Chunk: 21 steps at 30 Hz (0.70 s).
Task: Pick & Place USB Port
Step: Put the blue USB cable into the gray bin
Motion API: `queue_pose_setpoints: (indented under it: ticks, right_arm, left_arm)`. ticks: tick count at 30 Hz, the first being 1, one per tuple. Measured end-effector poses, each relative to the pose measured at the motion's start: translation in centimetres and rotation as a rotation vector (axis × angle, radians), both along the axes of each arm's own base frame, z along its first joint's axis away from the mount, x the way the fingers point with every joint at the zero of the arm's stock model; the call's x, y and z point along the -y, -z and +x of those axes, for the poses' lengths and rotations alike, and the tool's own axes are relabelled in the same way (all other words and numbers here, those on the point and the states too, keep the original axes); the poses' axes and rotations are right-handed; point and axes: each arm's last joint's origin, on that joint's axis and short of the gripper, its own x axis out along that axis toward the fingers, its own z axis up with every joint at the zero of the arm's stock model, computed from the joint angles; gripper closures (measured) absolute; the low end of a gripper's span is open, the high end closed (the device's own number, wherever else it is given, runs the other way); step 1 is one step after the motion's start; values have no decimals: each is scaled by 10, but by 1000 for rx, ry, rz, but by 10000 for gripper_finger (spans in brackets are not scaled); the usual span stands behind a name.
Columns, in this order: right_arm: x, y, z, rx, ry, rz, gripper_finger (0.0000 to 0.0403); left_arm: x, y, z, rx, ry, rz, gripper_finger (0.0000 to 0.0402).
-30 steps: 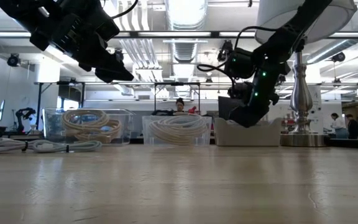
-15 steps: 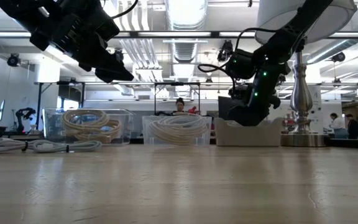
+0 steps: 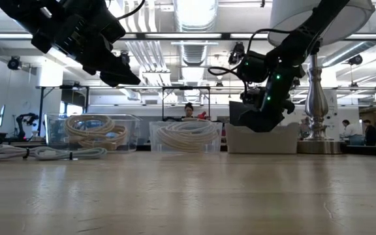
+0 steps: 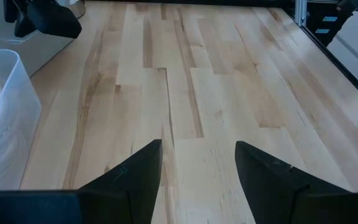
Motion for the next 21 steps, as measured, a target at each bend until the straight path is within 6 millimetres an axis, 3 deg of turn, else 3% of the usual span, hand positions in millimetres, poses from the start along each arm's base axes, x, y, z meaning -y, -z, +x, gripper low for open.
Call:
queue_pose_setpoints:
  ticks: [6, 12, 21]
  right_arm:
    - [-2, -7, 1, 14, -15, -12, 239]
    - [-3, -28, 6, 81, -28, -44, 238]
    - [-29, -62, 39, 208, -168, -59, 250]
  left_arm:
    - [0, 0, 0, 0, 0, 0, 195]
    - [0, 0, 0, -2, -5, -11, 195]
    - [7, 2, 0, -29, 21, -27, 195]
